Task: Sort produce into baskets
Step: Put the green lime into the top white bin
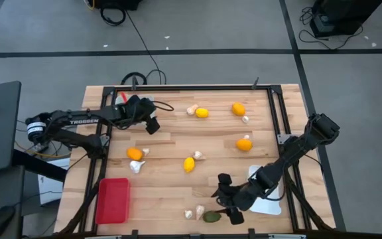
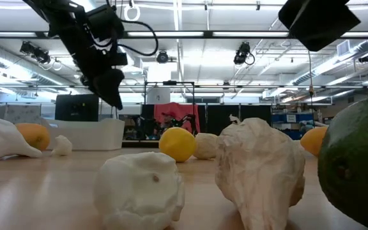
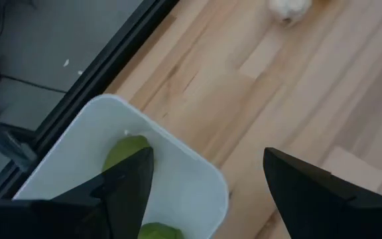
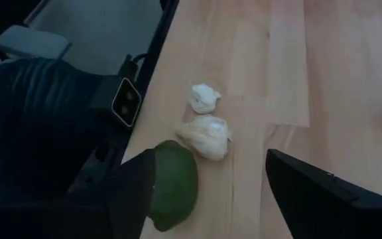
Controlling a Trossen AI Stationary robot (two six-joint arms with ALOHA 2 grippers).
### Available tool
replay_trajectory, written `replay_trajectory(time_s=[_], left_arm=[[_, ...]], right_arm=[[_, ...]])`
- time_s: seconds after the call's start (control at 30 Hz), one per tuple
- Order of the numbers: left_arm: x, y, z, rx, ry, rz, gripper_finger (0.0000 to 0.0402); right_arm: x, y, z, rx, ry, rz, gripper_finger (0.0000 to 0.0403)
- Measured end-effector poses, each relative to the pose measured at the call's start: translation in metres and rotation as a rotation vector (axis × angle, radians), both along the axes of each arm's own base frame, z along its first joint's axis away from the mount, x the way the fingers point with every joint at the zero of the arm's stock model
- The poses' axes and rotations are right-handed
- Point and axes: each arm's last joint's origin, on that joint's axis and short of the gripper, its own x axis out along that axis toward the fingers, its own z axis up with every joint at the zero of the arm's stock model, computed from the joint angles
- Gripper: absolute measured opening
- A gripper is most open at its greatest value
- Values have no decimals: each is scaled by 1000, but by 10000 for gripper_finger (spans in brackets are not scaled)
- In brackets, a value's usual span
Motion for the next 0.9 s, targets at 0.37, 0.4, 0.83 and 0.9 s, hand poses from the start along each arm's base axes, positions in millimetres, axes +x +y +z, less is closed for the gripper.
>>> replay_trajectory(time_s=[0.37,0.4,0.83,0.9], left_arm=[[21,-22,36,28,-112,-112,289],[22,-24,39,28,-119,-125,289],[32,-55,57,16,-161,-246,289],[32,-59,57,14,-162,-260,289]], right_arm=[[24,20,-23,-59,140,6,318],[26,24,-22,-55,147,21,318],[41,43,-48,-23,308,63,314],[41,41,-49,-24,321,54,308]])
